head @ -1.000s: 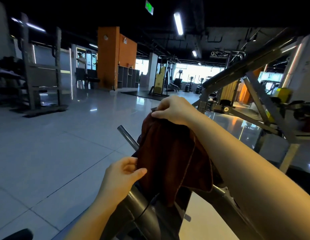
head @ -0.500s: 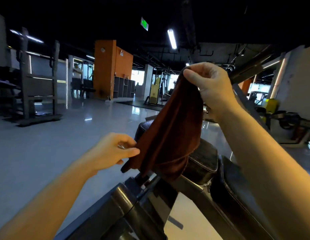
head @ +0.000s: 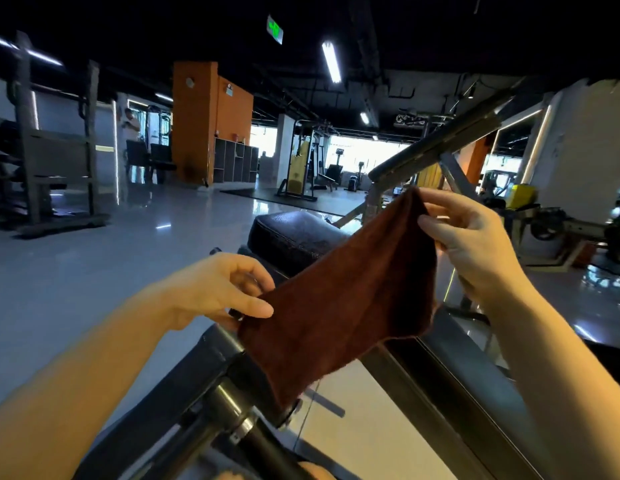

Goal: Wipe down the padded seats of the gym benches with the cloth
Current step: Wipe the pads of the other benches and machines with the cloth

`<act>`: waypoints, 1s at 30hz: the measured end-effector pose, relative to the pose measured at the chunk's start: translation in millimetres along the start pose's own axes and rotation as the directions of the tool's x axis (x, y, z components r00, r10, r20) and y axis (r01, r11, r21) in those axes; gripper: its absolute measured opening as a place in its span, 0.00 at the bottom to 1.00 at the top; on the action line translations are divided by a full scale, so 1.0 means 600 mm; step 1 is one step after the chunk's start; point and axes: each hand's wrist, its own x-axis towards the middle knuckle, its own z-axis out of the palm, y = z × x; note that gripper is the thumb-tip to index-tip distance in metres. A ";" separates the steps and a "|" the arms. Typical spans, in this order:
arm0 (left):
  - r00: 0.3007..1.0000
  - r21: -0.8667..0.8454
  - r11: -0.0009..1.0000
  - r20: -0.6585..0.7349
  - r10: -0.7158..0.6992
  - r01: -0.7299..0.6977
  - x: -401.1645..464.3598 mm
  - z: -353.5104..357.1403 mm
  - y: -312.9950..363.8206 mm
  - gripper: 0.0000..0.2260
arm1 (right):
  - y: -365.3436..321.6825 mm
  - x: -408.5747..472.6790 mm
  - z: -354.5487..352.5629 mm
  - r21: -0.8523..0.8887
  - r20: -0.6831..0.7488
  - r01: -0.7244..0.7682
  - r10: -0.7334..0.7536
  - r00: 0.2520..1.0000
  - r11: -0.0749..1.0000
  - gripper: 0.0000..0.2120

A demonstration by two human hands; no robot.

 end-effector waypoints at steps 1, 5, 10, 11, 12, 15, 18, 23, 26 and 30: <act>1.000 -0.034 0.999 0.011 -0.001 0.001 -0.002 0.007 -0.001 0.09 | -0.003 -0.011 -0.006 0.003 0.006 0.001 -0.001 1.000 1.000 0.17; 1.000 -0.130 0.991 0.008 0.008 -0.007 -0.001 0.026 -0.009 0.05 | -0.001 -0.039 -0.028 -0.052 0.023 0.018 -0.017 1.000 0.998 0.16; 0.988 -0.194 0.977 -0.137 0.065 -0.091 0.007 0.034 -0.017 0.05 | 0.020 -0.053 -0.039 -0.037 0.021 0.022 -0.021 1.000 0.999 0.16; 0.985 -0.189 0.976 -0.153 0.078 -0.107 0.008 0.033 -0.017 0.05 | 0.023 -0.055 -0.038 -0.032 0.015 0.032 -0.032 0.999 0.999 0.16; 0.983 -0.180 0.977 -0.162 0.088 -0.117 0.008 0.031 -0.017 0.06 | 0.027 -0.056 -0.037 -0.028 0.011 0.043 -0.043 0.999 0.999 0.16; 0.984 -0.153 0.983 -0.159 0.080 -0.105 0.005 0.027 -0.015 0.12 | 0.033 -0.058 -0.035 -0.004 -0.007 0.062 -0.062 0.998 0.998 0.18; 0.969 -0.191 0.976 -0.238 0.061 -0.108 0.007 0.023 -0.017 0.10 | 0.036 -0.059 -0.033 0.043 -0.063 0.063 -0.060 0.996 0.997 0.19; 0.894 -0.059 0.985 -0.432 0.120 -0.161 0.009 0.005 -0.026 0.11 | 0.041 -0.069 -0.020 0.159 -0.119 0.011 0.008 0.993 0.987 0.14; 0.839 0.189 0.973 -0.502 0.209 -0.129 0.013 -0.002 -0.026 0.10 | 0.041 -0.080 -0.010 0.221 -0.097 -0.028 0.051 0.994 0.975 0.14; 0.724 0.412 0.907 -0.599 0.343 -0.088 0.020 -0.014 -0.024 0.06 | 0.034 -0.100 0.005 0.290 -0.013 -0.097 0.106 0.994 0.952 0.13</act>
